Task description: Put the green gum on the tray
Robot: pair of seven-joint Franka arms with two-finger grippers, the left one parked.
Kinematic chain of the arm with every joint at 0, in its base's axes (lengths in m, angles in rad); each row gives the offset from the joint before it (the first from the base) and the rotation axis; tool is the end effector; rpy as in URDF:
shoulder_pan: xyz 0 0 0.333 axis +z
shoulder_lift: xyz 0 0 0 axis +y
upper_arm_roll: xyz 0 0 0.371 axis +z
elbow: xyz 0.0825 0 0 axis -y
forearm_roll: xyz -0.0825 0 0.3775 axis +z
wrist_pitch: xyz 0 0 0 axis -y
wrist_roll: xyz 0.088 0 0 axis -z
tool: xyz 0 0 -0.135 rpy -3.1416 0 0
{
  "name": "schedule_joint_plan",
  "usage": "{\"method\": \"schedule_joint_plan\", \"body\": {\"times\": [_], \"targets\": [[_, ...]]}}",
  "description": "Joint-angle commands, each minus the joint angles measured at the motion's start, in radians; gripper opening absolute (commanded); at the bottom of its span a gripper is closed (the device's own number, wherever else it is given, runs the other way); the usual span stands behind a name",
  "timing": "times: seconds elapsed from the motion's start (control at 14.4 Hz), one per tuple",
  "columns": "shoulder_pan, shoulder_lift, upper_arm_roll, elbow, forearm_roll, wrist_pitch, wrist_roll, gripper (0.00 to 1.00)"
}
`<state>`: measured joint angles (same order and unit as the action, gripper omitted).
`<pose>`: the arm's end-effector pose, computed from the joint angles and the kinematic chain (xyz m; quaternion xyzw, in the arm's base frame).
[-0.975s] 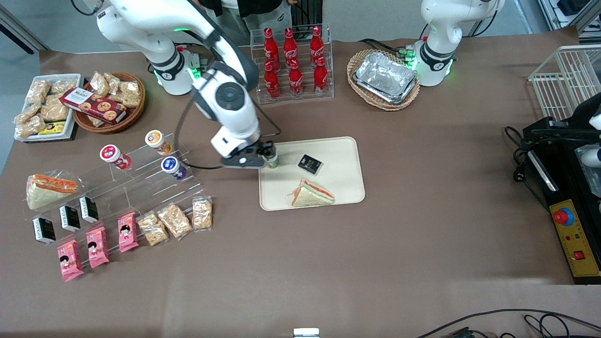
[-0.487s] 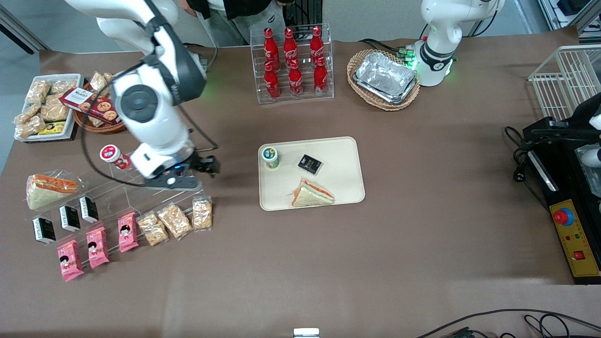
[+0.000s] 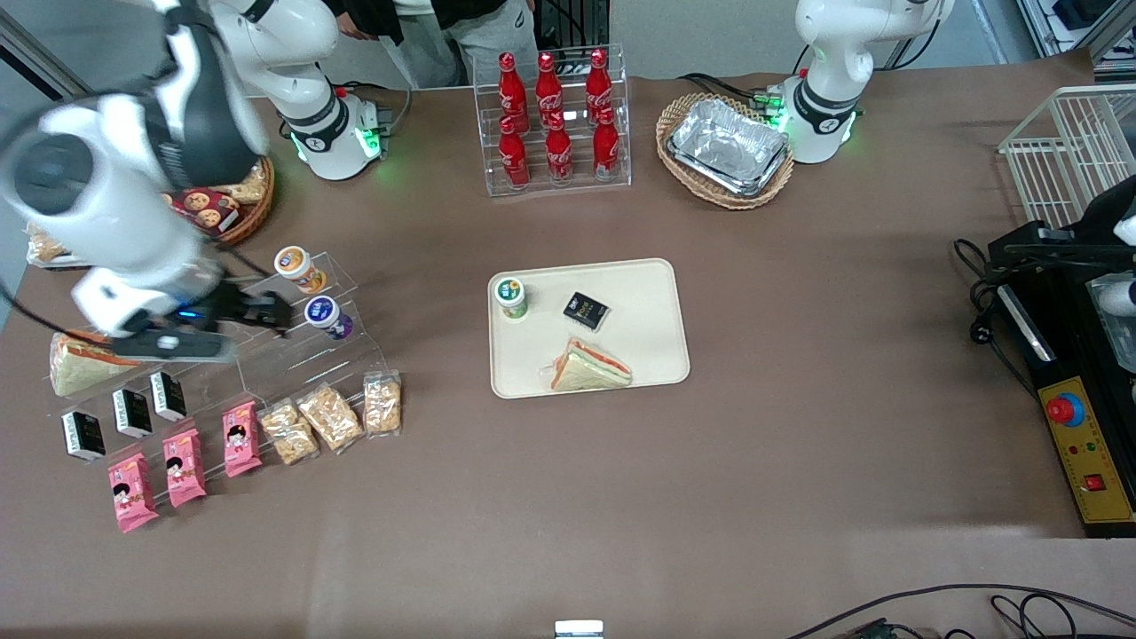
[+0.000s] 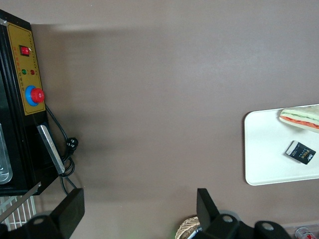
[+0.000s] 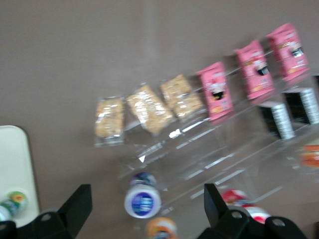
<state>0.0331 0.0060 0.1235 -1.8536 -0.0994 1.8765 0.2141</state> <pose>0.5552 0.0772 0.5421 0.9988 -0.0142 0.0170 0.0448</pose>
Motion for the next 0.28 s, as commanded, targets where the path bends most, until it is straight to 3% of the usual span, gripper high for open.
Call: {"method": "schedule_joint_plan", "body": {"times": [0.0,0.21], "targets": [[-0.025,-0.037,-0.119,0.072,0.017,-0.071,-0.163,1.0],[-0.033,-0.041,-0.16,0.117,0.026,-0.157,-0.176,1.0]]}}
